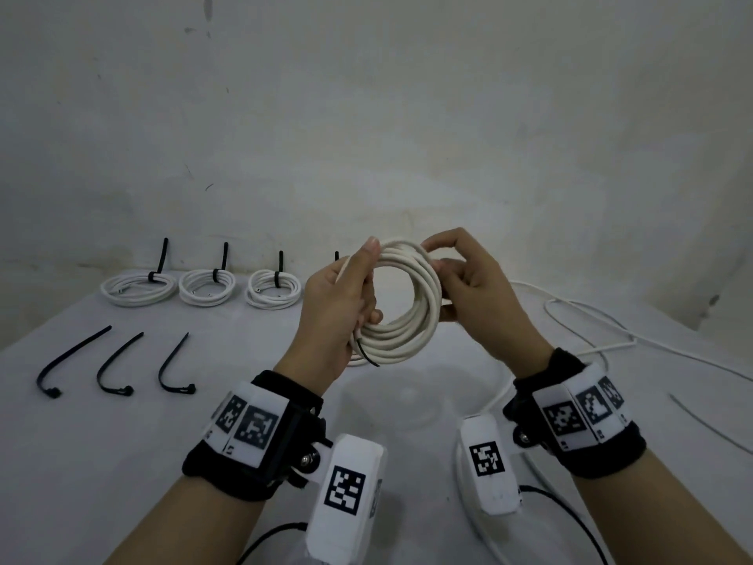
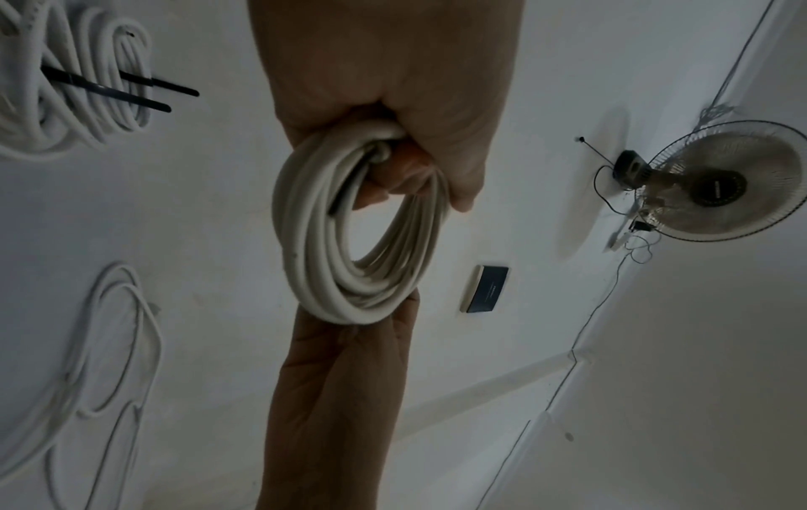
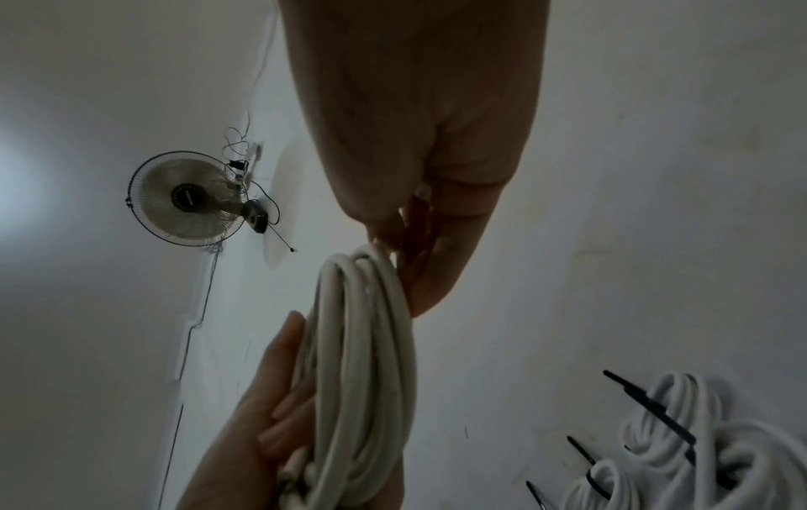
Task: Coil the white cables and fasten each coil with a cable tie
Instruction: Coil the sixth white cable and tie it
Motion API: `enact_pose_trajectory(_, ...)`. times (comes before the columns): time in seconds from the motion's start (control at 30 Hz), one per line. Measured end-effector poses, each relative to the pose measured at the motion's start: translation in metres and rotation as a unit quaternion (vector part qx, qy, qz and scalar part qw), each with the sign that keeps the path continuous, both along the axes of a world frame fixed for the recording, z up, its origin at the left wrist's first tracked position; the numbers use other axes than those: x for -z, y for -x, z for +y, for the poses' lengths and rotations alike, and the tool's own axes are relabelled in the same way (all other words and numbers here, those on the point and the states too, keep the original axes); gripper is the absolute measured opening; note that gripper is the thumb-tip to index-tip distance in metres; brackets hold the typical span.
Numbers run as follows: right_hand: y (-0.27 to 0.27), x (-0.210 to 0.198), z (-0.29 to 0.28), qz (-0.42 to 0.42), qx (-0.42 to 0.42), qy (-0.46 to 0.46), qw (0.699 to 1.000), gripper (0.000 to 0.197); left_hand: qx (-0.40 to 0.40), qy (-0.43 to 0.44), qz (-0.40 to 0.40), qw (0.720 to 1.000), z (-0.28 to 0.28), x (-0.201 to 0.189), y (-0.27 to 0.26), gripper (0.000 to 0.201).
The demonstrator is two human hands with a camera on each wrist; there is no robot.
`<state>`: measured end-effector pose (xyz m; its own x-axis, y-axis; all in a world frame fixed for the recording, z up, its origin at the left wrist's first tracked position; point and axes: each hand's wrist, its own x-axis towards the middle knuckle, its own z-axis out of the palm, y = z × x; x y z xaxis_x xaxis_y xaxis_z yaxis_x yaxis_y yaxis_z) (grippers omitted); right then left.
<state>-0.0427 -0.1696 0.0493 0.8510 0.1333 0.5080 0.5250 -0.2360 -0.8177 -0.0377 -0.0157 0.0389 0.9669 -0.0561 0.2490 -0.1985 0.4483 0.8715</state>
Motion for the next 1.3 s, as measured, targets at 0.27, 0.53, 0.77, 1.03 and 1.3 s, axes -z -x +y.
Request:
enact_pose_trajectory(0.27,-0.009,-0.008,0.005,-0.062,0.048,-0.045,0.996,0.015,0.052,0.015,0.028,0.998,0.008,-0.002,-0.003,0.039)
enact_pose_trajectory(0.53,-0.009,-0.006,0.008,-0.028,0.041,-0.073,0.996,0.022,0.078,0.023,0.05,0.995,0.007,-0.005,-0.001,0.037)
enact_pose_trajectory(0.77,0.002,0.009,0.017,0.093,-0.056,-0.126,0.986,0.011,0.001,0.034,0.009,0.999,0.006,-0.002,-0.002,0.043)
enact_pose_trajectory(1.03,0.012,0.003,0.014,0.049,0.007,-0.074,0.996,0.024,-0.031,0.036,-0.012,0.999,0.0,0.0,0.0,0.039)
enact_pose_trajectory(1.3,0.008,0.006,0.027,-0.144,0.186,0.036,0.971,0.012,-0.032,-0.04,-0.047,0.998,0.003,0.002,-0.001,0.034)
